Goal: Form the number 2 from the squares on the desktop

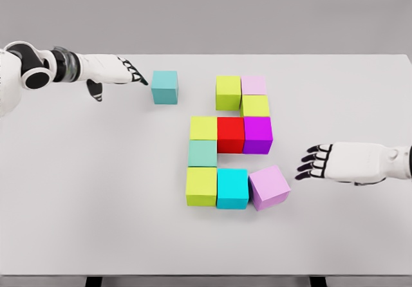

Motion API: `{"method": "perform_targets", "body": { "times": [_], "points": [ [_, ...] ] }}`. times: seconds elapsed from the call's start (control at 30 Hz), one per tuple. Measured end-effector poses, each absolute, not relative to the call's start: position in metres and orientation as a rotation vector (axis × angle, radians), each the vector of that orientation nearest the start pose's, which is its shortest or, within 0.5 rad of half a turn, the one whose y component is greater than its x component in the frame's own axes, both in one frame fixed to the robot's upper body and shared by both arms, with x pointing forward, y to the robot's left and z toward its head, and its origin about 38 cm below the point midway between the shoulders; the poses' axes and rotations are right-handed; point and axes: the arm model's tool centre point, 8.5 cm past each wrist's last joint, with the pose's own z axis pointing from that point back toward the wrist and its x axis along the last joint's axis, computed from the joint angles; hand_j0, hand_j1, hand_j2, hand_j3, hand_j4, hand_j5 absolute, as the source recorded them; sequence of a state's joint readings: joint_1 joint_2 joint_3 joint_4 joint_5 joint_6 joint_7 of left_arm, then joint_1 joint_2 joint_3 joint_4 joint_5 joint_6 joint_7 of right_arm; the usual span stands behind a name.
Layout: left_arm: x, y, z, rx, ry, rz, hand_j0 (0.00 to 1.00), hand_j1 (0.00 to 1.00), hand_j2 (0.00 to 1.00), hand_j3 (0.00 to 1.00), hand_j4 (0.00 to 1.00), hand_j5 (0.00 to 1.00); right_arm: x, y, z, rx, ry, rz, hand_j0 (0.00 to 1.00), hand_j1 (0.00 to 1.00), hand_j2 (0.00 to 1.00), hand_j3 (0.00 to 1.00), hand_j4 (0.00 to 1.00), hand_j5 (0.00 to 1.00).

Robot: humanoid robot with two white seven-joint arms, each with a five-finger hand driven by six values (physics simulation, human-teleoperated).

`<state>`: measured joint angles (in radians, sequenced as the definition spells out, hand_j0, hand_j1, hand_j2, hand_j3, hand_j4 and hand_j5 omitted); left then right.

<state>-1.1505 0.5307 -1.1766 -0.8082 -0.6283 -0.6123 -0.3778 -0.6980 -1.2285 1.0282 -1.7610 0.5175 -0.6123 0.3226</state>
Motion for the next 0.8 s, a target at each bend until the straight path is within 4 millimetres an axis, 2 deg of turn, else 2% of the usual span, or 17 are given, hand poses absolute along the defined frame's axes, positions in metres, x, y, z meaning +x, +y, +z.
{"method": "perform_targets", "body": {
  "times": [0.13,0.27,0.43,0.8],
  "points": [
    [0.548,0.254,0.191,0.58,-1.011,-2.341,1.0,1.0,1.0,1.0,1.0,1.0,0.339,-0.339,0.209,0.434,1.535,-3.17,1.0,1.0,1.0,1.0,1.0,1.0],
    [0.548,0.249,0.191,0.575,-1.021,-2.348,1.0,1.0,1.0,1.0,1.0,1.0,0.341,-0.336,0.216,0.399,1.653,-3.153,1.0,1.0,1.0,1.0,1.0,1.0],
    [0.548,0.247,0.192,0.575,-1.026,-2.351,1.0,1.0,1.0,1.0,1.0,1.0,0.337,-0.317,0.2,0.265,1.747,-3.132,1.0,1.0,1.0,1.0,1.0,1.0],
    [0.549,0.24,0.191,0.569,-1.034,-2.354,1.0,1.0,1.0,1.0,1.0,1.0,0.337,-0.294,0.189,0.178,1.782,-3.087,1.0,1.0,1.0,1.0,1.0,1.0]
  ]
}}
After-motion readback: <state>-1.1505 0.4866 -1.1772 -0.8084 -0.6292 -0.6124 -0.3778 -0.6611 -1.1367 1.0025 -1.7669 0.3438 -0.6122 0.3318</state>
